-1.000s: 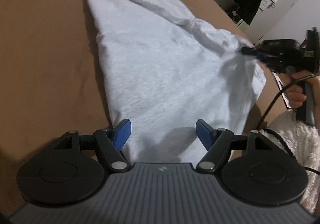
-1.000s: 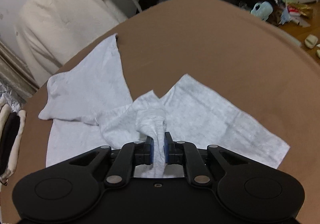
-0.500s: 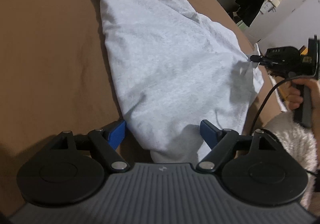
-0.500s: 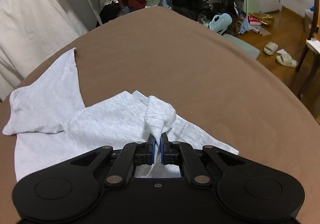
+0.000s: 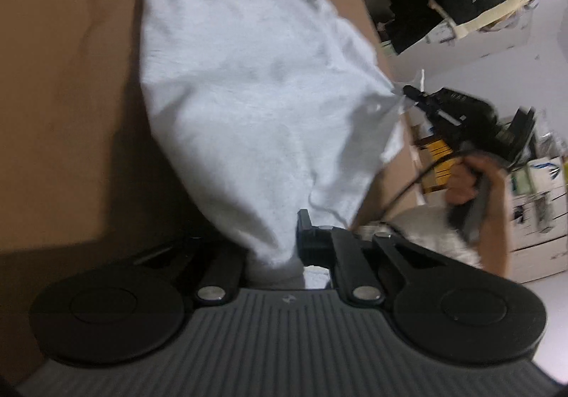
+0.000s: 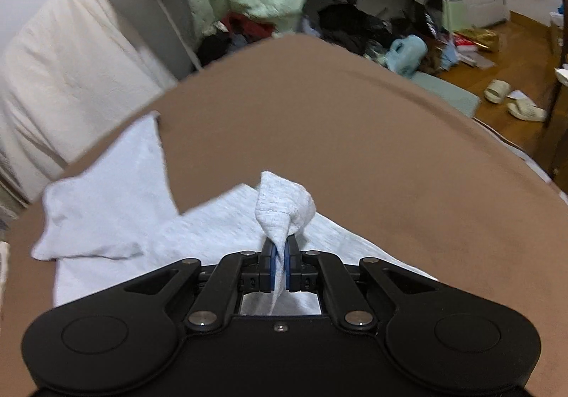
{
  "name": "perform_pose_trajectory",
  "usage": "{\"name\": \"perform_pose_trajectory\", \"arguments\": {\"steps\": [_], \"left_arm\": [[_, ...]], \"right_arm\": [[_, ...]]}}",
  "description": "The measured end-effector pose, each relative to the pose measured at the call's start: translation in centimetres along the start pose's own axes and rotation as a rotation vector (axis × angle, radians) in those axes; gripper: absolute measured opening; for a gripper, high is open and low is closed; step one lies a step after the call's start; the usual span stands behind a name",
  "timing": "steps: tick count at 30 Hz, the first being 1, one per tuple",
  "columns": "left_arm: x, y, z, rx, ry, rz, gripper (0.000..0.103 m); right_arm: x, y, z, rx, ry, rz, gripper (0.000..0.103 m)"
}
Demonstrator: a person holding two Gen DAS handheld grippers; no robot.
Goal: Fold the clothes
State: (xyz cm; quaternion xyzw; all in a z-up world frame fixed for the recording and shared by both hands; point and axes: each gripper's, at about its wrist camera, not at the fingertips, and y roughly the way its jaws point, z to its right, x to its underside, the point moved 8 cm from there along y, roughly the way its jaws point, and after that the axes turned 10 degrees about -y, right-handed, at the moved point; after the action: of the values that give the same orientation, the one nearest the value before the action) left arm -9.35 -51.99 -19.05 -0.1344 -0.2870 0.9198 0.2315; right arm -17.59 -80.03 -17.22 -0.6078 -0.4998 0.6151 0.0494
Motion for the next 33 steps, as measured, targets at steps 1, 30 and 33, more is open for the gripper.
{"name": "perform_pose_trajectory", "arguments": {"steps": [1,30,33], "left_arm": [[0.1,-0.8,0.8,-0.004,0.003,0.012,0.007],[-1.8,4.7,8.3,-0.348,0.681,0.176,0.055],[-2.9,8.2,8.4,-0.2,0.564,0.078,0.055]], "right_arm": [[-0.3,-0.9,-0.1,-0.016,-0.007,0.039,0.004],[2.8,-3.1,8.0,-0.1,0.455,-0.14,0.04],[4.0,-2.9,8.4,-0.225,0.54,-0.167,0.043]]}}
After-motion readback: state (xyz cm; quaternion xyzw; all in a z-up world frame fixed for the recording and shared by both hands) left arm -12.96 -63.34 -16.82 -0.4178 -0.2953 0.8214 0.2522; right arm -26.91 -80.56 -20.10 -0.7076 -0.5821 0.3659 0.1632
